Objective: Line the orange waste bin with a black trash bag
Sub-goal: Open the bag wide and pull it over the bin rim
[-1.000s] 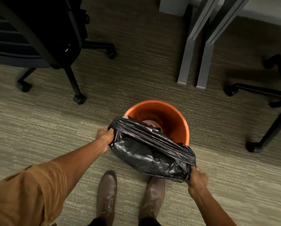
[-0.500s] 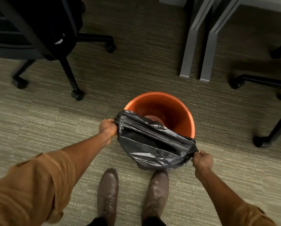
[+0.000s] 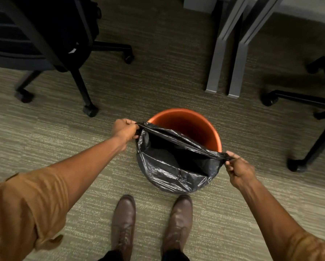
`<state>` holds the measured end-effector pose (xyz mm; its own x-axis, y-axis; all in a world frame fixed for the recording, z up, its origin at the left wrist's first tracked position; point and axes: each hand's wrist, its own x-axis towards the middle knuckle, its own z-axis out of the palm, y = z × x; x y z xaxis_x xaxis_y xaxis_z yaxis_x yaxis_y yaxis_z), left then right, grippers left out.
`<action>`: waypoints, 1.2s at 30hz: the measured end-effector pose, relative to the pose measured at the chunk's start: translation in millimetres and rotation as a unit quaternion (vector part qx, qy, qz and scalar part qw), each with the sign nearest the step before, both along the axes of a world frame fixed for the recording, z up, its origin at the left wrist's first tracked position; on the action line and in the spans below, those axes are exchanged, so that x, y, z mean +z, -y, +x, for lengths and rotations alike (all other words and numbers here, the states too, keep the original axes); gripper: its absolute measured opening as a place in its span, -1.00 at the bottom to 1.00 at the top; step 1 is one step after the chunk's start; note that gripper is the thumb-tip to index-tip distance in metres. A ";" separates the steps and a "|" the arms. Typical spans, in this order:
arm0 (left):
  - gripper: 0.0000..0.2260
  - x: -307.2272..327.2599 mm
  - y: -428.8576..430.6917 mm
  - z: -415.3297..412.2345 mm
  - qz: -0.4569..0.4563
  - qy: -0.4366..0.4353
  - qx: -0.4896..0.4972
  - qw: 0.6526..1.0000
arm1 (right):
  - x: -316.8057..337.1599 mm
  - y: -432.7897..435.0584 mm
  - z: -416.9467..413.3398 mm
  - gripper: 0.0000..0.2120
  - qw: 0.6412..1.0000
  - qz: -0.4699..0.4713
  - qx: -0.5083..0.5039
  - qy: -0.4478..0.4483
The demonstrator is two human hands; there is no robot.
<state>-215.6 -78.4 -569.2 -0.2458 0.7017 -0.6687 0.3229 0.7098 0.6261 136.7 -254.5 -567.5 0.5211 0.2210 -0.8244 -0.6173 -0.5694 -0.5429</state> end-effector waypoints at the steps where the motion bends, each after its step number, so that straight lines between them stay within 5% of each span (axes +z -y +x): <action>1: -0.81 2.2 -3.0 2.3 0.012 -0.028 -0.033 0.999 | 1.4 -0.9 2.5 -0.59 1.000 -0.008 0.010 -0.004; 10: -0.73 23.9 -14.0 19.9 0.116 -0.194 -0.193 0.955 | 14.2 -12.1 15.6 -0.61 0.988 -0.085 0.118 0.057; 14: -0.80 29.0 -13.9 21.8 0.115 -0.198 -0.202 0.952 | 21.5 -12.7 15.5 -0.55 0.991 -0.054 0.113 0.035; 21: -0.75 26.0 -14.8 22.7 0.053 -0.113 -0.130 0.984 | 24.2 -12.1 24.1 -0.76 0.976 0.015 -0.028 -0.216; 26: -0.84 26.9 -16.1 23.4 0.057 -0.103 -0.160 0.980 | 17.5 -16.0 14.7 -0.94 0.996 -0.020 0.070 -0.045; 31: -0.82 25.9 -22.9 28.3 0.102 -0.118 -0.215 0.964 | 14.8 -31.1 3.3 -0.87 0.966 0.014 0.175 0.192; 36: -0.90 25.9 -33.1 30.6 0.112 -0.142 -0.225 0.957 | 8.2 -49.0 4.0 -0.90 0.960 0.019 0.160 0.227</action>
